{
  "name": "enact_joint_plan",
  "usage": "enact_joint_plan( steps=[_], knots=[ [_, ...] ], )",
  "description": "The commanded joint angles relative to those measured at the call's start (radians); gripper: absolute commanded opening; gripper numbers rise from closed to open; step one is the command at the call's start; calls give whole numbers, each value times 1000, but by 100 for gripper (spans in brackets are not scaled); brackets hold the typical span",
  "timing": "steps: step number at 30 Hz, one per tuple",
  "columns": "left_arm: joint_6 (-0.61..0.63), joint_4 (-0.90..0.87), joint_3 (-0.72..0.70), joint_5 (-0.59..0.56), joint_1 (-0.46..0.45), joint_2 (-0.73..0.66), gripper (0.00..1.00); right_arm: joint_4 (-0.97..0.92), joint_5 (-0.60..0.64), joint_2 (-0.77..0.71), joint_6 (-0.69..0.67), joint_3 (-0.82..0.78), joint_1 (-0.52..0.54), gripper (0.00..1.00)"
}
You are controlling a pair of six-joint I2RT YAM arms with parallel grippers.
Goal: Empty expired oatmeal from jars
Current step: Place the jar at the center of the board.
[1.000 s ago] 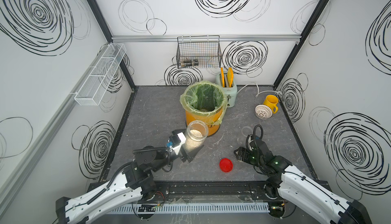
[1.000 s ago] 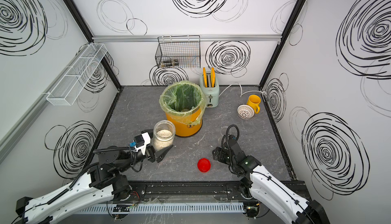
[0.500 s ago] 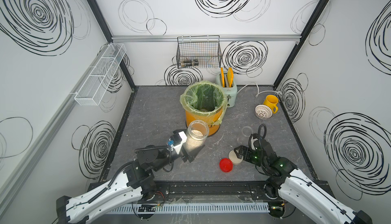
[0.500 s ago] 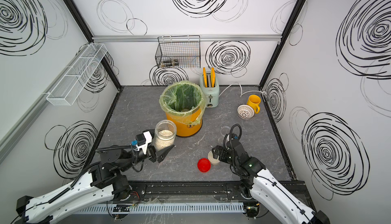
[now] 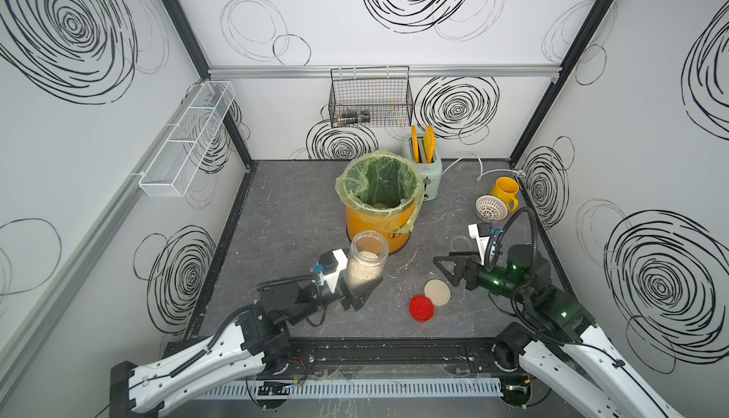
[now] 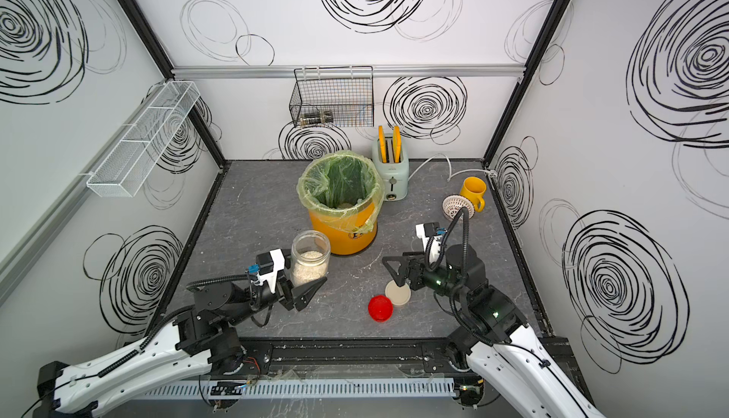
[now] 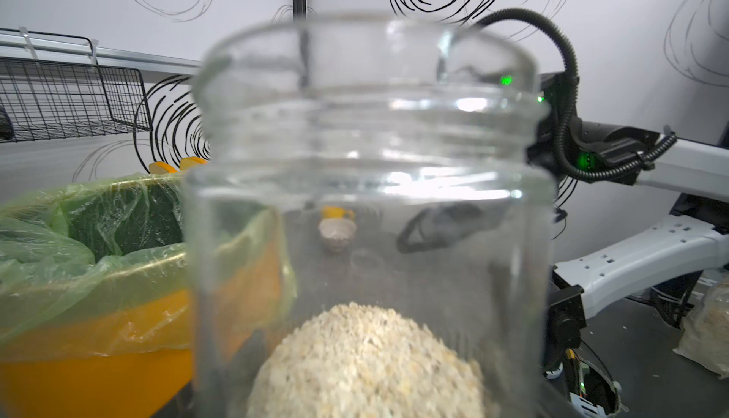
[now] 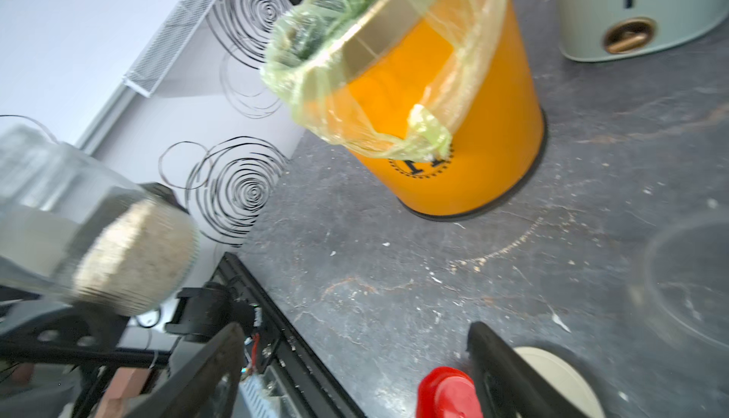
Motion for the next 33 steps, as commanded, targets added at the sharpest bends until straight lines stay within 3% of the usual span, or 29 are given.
enact_joint_plan(
  steps=[1, 4, 8, 12, 17, 25, 29, 33],
  knots=[
    [58, 256, -42, -148, -91, -17, 0, -34, -135, 144, -51, 167, 9, 87],
    [119, 392, -117, -244, -174, 5, 0, -149, -197, 246, -146, 337, 40, 86],
    [162, 476, -171, -285, -226, 22, 0, -164, -180, 276, -313, 426, 170, 87],
    [188, 468, -175, -284, -234, 33, 0, -215, -126, 356, -311, 505, 286, 87],
    [210, 461, -179, -279, -232, 37, 0, -426, -8, 512, -358, 653, 363, 82],
    [188, 474, -191, -270, -232, 50, 0, -194, 43, 490, -448, 542, 537, 95],
    [185, 486, -199, -270, -233, 51, 0, -168, 74, 476, -491, 520, 563, 100],
    [180, 476, -194, -260, -241, 37, 0, -8, 114, 467, -541, 433, 580, 98]
  ],
)
